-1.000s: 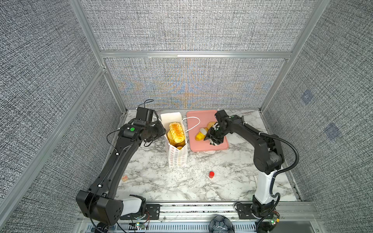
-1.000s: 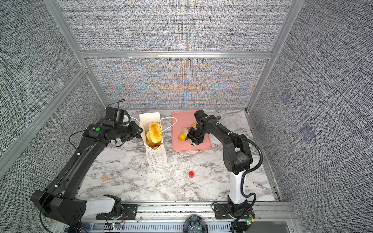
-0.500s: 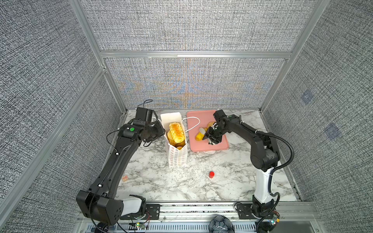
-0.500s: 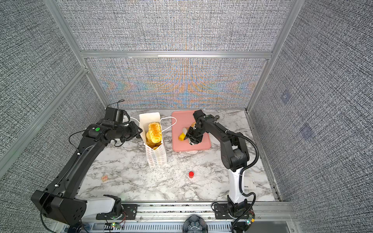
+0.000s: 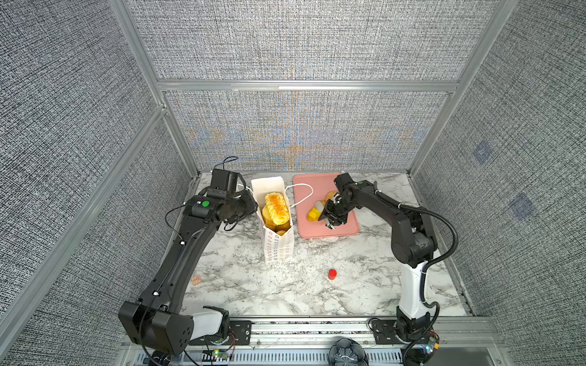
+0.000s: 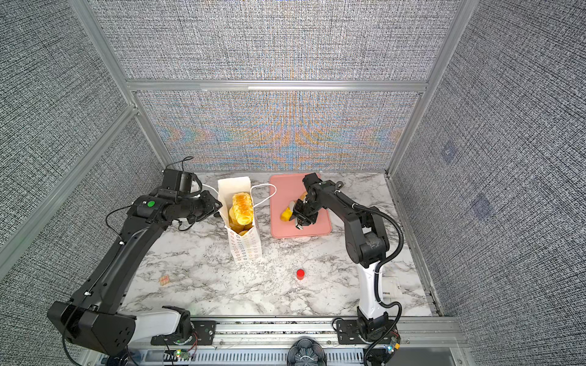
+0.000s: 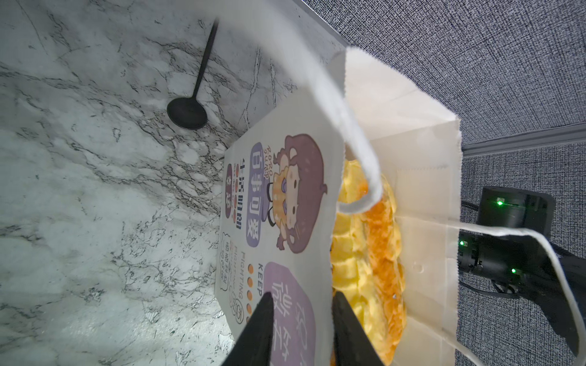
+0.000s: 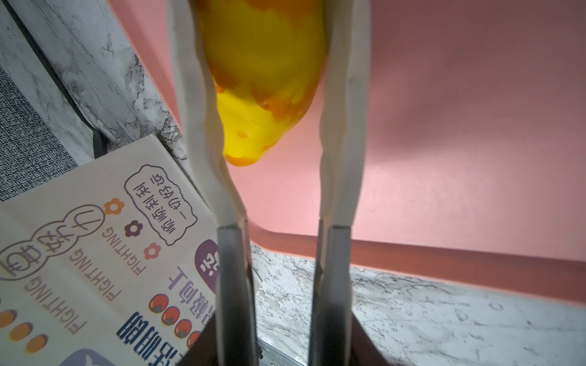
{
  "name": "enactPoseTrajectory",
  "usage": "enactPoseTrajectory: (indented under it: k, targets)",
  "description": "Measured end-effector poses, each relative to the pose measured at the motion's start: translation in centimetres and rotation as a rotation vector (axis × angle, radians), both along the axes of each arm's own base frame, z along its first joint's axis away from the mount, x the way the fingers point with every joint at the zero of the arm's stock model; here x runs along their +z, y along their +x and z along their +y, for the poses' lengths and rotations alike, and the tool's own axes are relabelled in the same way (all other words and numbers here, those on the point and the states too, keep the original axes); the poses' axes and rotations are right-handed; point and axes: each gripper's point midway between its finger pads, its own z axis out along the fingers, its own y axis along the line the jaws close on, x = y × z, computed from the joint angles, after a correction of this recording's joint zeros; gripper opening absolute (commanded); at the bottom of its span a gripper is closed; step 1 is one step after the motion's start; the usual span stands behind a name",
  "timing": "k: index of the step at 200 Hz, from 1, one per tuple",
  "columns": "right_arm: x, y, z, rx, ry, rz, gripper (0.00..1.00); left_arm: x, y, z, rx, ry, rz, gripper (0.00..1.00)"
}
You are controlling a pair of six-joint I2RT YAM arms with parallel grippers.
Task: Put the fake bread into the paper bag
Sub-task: 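Pinch the yellow-orange bun with the tongs and lift it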
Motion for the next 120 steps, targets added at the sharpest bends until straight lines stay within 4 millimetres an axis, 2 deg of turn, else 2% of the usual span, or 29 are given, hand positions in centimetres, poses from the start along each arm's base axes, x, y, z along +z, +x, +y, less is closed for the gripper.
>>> enactPoseTrajectory:
  k: [59, 120]
  targets:
    - [0.4, -0.5, -0.5, -0.006, 0.000, -0.004, 0.32, 0.0, 0.0, 0.1, 0.003, 0.000, 0.000, 0.27]
    - [2.5, -0.6, -0.8, -0.009, 0.016, -0.047, 0.29, 0.2, 0.0, 0.1, 0.003, -0.001, -0.003, 0.17]
